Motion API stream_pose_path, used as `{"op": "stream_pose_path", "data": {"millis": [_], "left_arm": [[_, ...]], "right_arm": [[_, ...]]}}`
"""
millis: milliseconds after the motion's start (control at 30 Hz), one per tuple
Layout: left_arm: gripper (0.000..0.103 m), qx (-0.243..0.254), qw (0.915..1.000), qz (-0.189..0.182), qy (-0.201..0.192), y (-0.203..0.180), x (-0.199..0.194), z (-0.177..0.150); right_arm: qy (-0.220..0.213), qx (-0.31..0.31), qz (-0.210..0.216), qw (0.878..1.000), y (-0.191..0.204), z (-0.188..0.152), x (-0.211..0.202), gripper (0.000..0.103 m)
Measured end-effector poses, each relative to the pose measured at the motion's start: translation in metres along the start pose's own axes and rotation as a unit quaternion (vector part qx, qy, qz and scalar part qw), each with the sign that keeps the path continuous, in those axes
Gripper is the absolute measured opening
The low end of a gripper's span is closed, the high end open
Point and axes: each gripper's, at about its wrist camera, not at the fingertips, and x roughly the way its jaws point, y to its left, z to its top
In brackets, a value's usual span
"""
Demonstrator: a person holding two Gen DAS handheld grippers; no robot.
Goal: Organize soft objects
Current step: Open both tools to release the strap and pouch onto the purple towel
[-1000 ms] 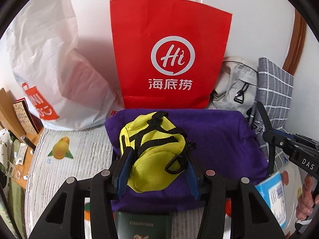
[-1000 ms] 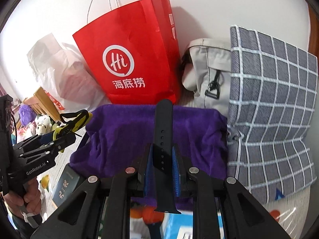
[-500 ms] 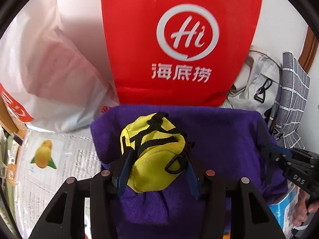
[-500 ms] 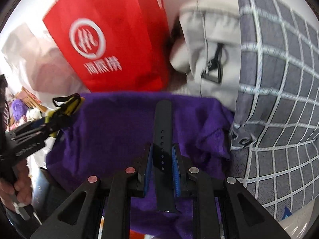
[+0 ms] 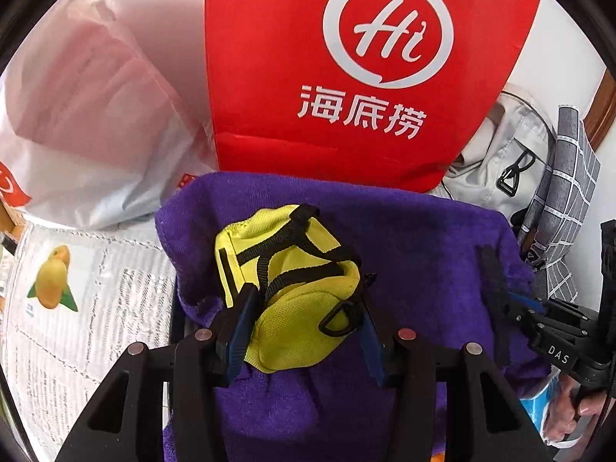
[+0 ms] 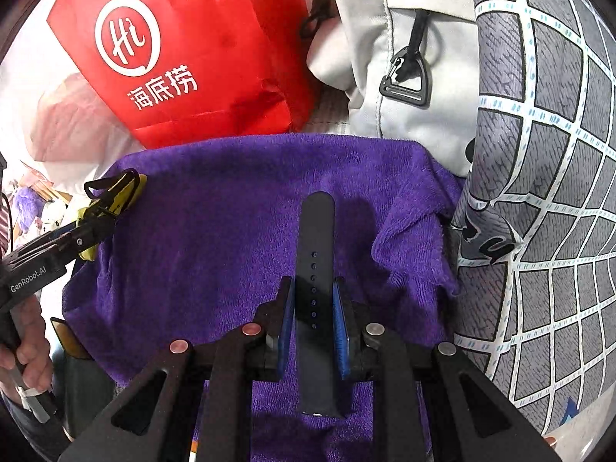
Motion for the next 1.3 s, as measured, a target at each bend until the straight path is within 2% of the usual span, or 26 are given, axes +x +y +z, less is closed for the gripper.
{"op": "stream_pose_path", "data": {"millis": [100, 133, 167, 267, 333, 400, 633, 767, 1000, 1167, 1300], "left_arm": [[0.049, -0.005, 1.0, -0.002, 0.001, 0.0, -0.001, 0.0], [0.049, -0.006, 1.0, -0.004, 0.003, -0.001, 0.0, 0.001], [0.049, -0.007, 0.9999, -0.008, 0.004, -0.001, 0.0, 0.001], [0.065, -0.009, 0.9998, -0.011, 0.012, -0.001, -0.002, 0.0], [0.067, -0.01, 0.9999, -0.01, 0.009, -0.003, -0.006, 0.0], [0.072, -0.007, 0.9999, -0.011, 0.01, -0.006, -0.011, 0.001], [0.072, 0.007, 0.9999, 0.0, -0.016, -0.016, -0.039, -0.001], [0.072, 0.022, 0.9983, 0.015, -0.051, -0.024, -0.069, -0.006], [0.072, 0.012, 0.9984, -0.009, -0.055, -0.023, -0.111, -0.024], [0.072, -0.006, 0.998, -0.016, -0.06, -0.011, -0.144, -0.052], [0.072, 0.001, 0.998, -0.011, -0.062, -0.01, -0.165, -0.077]], "right_arm": [[-0.002, 0.003, 0.001, 1.0, -0.002, 0.003, 0.0, 0.022], [-0.002, 0.005, 0.003, 1.0, -0.004, 0.003, 0.001, 0.03], [0.0, 0.008, 0.004, 1.0, -0.005, 0.003, 0.0, 0.043], [-0.011, 0.012, 0.009, 1.0, -0.004, 0.003, -0.01, 0.057], [-0.018, 0.009, 0.008, 1.0, -0.002, 0.003, -0.016, 0.06], [-0.027, 0.007, 0.001, 1.0, -0.002, 0.005, -0.021, 0.061], [-0.063, 0.02, -0.019, 0.998, 0.001, 0.0, -0.052, 0.061], [-0.097, 0.006, -0.034, 0.995, 0.016, -0.011, -0.081, 0.061], [-0.074, -0.006, -0.023, 0.997, 0.03, -0.043, -0.111, 0.061], [-0.066, 0.006, -0.001, 0.998, 0.039, -0.074, -0.127, 0.061], [-0.063, 0.018, 0.008, 0.998, 0.042, -0.099, -0.144, 0.061]]}}
